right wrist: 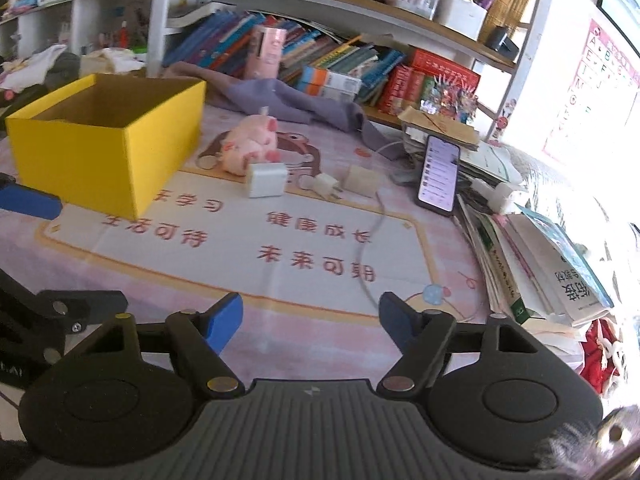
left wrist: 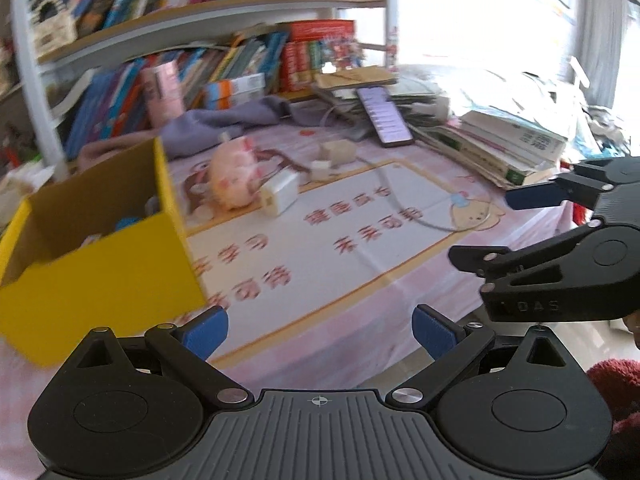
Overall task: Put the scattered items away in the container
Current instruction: 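Grasp the small white charger with the right tool while the left tool grasps the white power bank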
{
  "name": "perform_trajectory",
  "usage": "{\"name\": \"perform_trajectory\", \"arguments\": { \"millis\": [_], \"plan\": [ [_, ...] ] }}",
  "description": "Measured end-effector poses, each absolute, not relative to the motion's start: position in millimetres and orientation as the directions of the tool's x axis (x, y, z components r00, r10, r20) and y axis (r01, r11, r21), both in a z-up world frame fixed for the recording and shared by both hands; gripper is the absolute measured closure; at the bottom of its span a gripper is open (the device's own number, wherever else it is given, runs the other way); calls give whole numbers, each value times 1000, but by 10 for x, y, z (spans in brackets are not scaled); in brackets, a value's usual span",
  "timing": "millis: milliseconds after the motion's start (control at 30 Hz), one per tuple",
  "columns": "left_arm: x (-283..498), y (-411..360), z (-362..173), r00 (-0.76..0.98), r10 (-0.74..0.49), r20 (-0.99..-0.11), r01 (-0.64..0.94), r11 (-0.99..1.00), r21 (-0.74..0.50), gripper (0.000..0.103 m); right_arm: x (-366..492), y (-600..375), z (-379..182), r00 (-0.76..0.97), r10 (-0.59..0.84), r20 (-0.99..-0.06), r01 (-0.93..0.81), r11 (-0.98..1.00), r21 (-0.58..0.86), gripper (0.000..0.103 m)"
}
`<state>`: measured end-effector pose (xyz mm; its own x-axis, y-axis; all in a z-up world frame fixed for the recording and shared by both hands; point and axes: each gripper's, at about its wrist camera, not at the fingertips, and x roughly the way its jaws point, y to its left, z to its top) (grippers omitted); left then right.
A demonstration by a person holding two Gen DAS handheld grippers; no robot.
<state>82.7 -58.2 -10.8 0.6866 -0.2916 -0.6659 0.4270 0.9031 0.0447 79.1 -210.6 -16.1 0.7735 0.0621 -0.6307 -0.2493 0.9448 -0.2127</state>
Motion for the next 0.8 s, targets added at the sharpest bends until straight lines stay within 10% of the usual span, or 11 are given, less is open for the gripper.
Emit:
{"name": "perform_trajectory", "arguments": {
  "millis": [300,800],
  "plan": [
    [1435,-1035,-196,655,-328,-681,481,876,41,4,1374,-2453,-256,745,45,-666,-231,953,-194,53],
    [2398,-1564,-62,718,-162,-677,282,957,70,4,2652,-3085,-146,722,178,-668,-345,930,-125,54]
  ]
}}
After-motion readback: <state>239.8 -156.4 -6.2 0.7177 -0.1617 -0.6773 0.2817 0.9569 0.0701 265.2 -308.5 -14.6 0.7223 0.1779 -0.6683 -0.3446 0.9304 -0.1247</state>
